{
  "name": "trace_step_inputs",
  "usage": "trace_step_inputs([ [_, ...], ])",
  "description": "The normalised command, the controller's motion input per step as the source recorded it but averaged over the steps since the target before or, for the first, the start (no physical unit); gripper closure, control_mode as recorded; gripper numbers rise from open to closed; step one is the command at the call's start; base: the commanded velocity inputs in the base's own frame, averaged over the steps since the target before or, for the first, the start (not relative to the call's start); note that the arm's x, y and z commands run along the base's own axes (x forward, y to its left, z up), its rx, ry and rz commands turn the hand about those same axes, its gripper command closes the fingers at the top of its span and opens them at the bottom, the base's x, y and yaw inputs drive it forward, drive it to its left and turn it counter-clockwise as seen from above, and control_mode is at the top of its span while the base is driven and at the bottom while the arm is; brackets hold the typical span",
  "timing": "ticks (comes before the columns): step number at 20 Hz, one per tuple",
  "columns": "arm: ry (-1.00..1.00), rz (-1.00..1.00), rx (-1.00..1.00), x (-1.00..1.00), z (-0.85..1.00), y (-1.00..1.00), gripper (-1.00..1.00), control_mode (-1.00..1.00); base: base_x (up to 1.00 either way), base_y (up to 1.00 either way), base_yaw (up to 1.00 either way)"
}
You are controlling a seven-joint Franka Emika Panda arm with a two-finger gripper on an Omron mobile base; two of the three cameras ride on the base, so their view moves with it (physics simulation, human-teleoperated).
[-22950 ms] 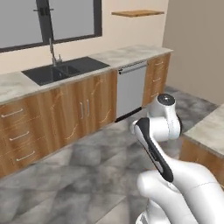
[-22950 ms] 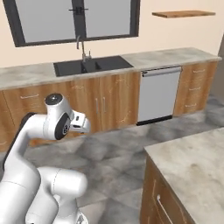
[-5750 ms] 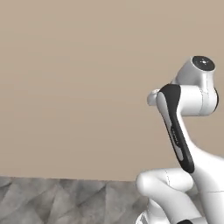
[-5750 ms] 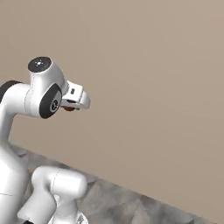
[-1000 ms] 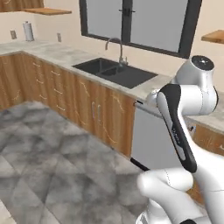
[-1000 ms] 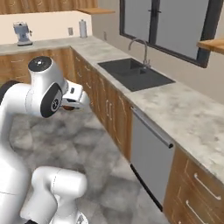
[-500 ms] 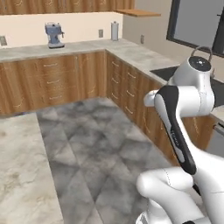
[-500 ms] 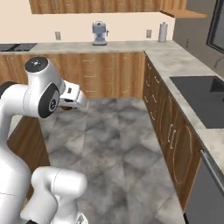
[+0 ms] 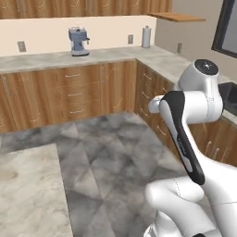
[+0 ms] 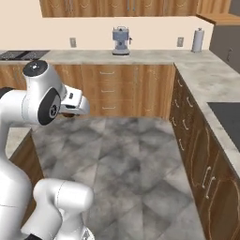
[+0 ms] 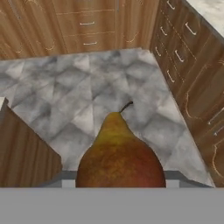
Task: Pick the pear and kiwi from the fridge and place them on the plate next to the blender to make a fruit smoothie.
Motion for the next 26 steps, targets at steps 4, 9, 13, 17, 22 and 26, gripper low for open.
trace_step_inputs([
  [4,0.0,0.0,0.0,0.0,0.0,0.0,1.0,1.0,1.0,0.0,0.14],
  [9,0.0,0.0,0.0,0.0,0.0,0.0,1.0,1.0,1.0,0.0,0.14],
  [13,0.0,0.0,0.0,0.0,0.0,0.0,1.0,1.0,1.0,0.0,0.14],
  [17,0.0,0.0,0.0,0.0,0.0,0.0,1.0,1.0,1.0,0.0,0.14],
  [22,0.0,0.0,0.0,0.0,0.0,0.0,1.0,1.0,1.0,0.0,0.14],
  [26,0.0,0.0,0.0,0.0,0.0,0.0,1.0,1.0,1.0,0.0,0.36],
])
